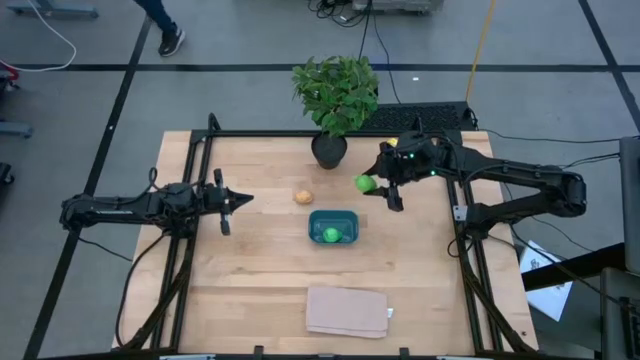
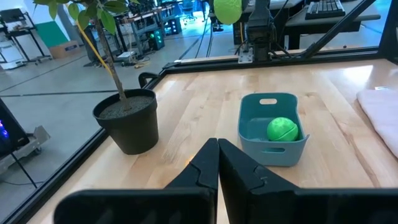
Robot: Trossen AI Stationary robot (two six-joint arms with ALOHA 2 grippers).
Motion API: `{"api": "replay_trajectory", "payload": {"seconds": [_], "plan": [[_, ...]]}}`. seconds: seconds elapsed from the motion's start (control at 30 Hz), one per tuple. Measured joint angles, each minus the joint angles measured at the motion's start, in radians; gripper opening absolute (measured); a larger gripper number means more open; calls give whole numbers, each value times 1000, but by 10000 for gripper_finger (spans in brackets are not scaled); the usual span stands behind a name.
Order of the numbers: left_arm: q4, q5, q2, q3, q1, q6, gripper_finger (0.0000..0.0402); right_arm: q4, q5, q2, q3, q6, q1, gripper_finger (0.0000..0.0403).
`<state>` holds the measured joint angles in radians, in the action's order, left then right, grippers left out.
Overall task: Pick and placing Produce into tupperware
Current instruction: Put the lime into the blue container
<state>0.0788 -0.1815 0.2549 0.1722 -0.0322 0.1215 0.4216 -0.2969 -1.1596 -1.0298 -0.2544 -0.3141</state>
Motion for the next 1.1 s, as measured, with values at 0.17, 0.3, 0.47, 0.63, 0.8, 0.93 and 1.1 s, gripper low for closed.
{"api": "replay_trajectory", "payload": {"seconds": [0.17, 0.3, 0.47, 0.63, 0.8, 0.93, 1.1], "plan": [[0, 0, 0, 0, 0, 0, 15, 1, 0, 0, 0, 4, 0, 212], [0, 0, 0, 0, 0, 0, 15, 0, 0, 0, 0, 6, 0, 212], [0, 0, 0, 0, 0, 1, 15, -54, -1, -14, 0, 19, 0, 212], [-1, 0, 0, 0, 0, 1, 15, -122, -61, -61, 0, 40, 1, 212], [-1, 0, 0, 0, 0, 2, 15, -200, -131, -132, -6, 96, 2, 212], [0, 1, 0, 0, 0, 7, 14, -213, -153, -168, -24, 94, 2, 212], [0, 1, 0, 0, 0, 7, 15, -218, -157, -197, -85, 92, 2, 212]]}}
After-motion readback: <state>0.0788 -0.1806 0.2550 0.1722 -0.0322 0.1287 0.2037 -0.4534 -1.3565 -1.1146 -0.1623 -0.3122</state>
